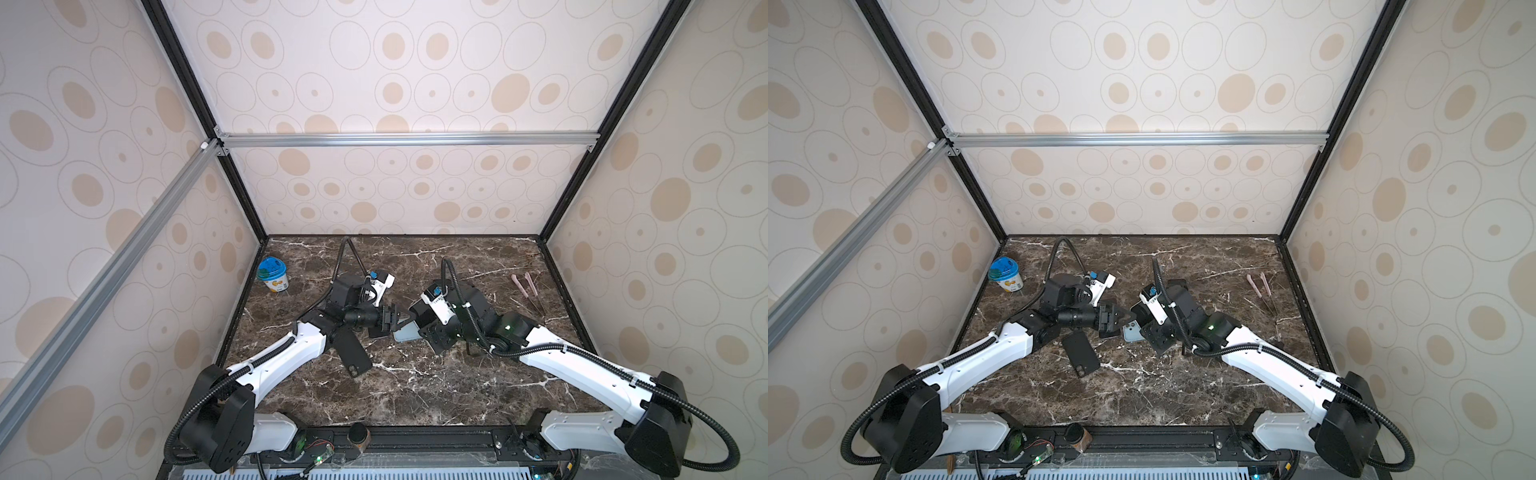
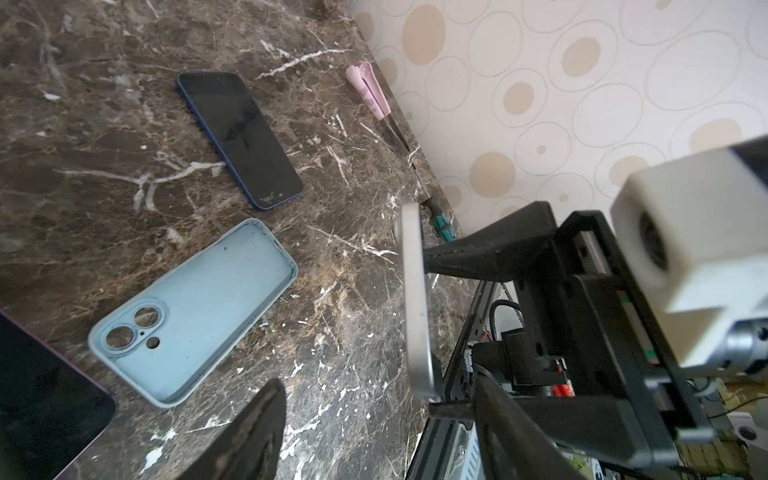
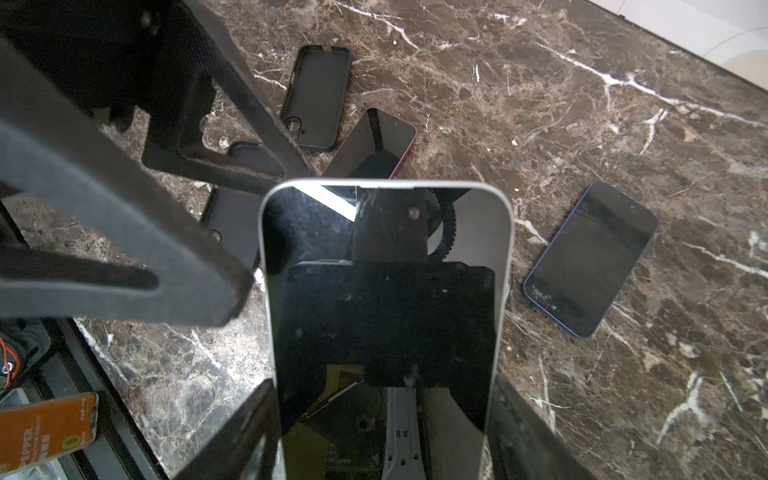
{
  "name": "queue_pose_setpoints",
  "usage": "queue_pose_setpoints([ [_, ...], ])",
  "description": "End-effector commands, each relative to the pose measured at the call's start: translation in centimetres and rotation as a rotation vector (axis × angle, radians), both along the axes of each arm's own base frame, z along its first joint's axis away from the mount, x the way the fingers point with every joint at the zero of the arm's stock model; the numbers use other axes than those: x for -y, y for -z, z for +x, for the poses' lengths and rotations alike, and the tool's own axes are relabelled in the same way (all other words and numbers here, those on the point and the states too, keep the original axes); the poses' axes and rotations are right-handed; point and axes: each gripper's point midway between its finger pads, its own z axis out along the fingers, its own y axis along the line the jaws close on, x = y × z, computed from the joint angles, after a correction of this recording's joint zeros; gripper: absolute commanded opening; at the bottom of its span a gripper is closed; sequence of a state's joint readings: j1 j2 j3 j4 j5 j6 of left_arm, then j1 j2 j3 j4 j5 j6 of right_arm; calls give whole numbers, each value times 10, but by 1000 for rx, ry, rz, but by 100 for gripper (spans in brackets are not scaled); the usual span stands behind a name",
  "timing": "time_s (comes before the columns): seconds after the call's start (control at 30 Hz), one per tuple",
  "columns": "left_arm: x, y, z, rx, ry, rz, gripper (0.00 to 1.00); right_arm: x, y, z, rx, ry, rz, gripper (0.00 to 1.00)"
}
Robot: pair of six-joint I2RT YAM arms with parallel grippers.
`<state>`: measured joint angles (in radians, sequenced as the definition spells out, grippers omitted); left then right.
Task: Put the phone into the phone case
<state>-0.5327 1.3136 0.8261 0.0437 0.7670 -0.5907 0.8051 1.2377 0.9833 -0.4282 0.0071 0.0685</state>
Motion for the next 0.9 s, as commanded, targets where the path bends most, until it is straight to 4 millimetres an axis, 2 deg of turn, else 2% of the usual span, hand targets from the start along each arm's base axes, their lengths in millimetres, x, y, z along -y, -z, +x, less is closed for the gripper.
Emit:
queue_pose_setpoints([
  [0.0, 3, -23, -4, 20, 31, -96, 66, -9, -24, 1, 76, -41, 12, 13],
  [0.1, 3, -24, -2, 13, 22, -104, 52, -11, -26, 0, 85, -49, 5, 13],
  [0.23, 4, -28, -1, 5, 29, -127, 48, -12, -27, 0, 95, -53, 2, 13],
  [0.33, 4, -28, 1, 1, 22, -130, 40, -13, -28, 0, 100, -55, -1, 13],
  [0.73, 8, -27, -3, -31, 52, -160, 26, -13, -28, 1, 112, -48, -1, 13],
  [0.87, 9, -25, -5, -39, 65, -163, 25, -14, -30, 1, 121, -50, 9, 13],
])
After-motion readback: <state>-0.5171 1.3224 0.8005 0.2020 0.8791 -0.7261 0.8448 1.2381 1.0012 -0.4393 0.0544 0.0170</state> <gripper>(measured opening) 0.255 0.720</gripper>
